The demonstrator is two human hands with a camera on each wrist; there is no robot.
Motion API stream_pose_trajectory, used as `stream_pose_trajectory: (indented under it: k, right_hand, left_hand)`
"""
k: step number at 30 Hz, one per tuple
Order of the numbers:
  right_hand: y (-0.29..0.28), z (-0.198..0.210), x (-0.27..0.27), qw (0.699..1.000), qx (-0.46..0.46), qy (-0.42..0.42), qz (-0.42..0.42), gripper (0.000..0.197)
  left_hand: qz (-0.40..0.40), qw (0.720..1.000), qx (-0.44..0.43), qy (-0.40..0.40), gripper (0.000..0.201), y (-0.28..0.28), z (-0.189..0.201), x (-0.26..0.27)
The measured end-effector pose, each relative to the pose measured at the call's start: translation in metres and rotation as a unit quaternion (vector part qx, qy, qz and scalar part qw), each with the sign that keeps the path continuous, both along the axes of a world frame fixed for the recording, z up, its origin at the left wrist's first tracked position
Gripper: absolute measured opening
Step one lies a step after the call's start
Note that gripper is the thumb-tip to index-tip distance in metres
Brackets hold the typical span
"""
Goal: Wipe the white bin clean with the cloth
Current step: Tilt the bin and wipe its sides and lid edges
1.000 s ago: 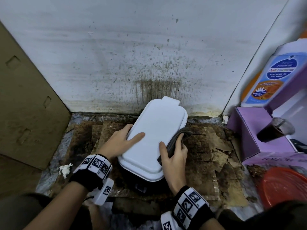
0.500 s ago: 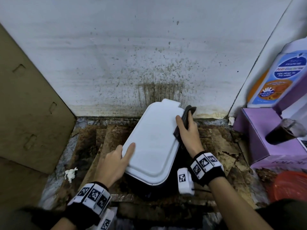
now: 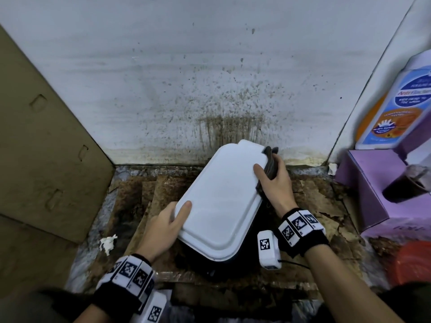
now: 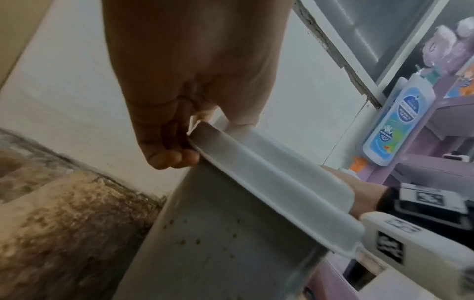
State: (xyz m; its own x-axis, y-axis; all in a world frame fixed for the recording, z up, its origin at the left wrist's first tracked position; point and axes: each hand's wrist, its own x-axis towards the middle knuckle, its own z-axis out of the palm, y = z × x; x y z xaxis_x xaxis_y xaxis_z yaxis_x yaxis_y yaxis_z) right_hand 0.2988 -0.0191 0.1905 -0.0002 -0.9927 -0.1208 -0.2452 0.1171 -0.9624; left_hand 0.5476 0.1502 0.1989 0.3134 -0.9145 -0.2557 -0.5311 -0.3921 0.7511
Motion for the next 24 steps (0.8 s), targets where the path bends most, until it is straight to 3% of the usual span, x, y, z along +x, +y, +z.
stream_pose_trajectory:
  k: [4, 9, 15, 18, 21, 24]
  right_hand:
    - [0.03, 0.002, 0.0, 0.994, -0.011, -0.019, -0.107, 0.072]
    - [0.076, 0.008, 0.012, 0.982, 0.002, -0.022, -0.188, 0.076]
    - [0.071, -0.003, 0.016, 0.987, -0.001, -0.02, -0.158, 0.067]
    - [0.064, -0.008, 0.016, 0.986, -0.005, -0.043, -0.161, 0.059]
    - [0.058, -0.008, 0.015, 0.978, -0.013, -0.085, -0.189, 0.051]
    - [0.046, -0.005, 0.008, 0.966, 0.004, -0.126, -0.228, 0.048]
  left_hand:
    - [-0.02, 1.0, -0.02, 0.008, 0.048, -0.014, 0.011, 0.012]
    - [0.003, 0.999, 0.009, 0.041, 0.043, -0.038, 0.011, 0.026]
    - [0.054, 0.997, 0.014, 0.046, 0.058, -0.041, 0.0, 0.021]
    - [0.053, 0.998, 0.03, 0.0, 0.064, -0.04, 0.002, 0.018]
    - [0.069, 0.996, 0.05, -0.038, 0.074, -0.038, 0.001, 0.016]
    - [0.099, 0.992, 0.075, -0.019, 0.089, -0.031, -0.001, 0.009]
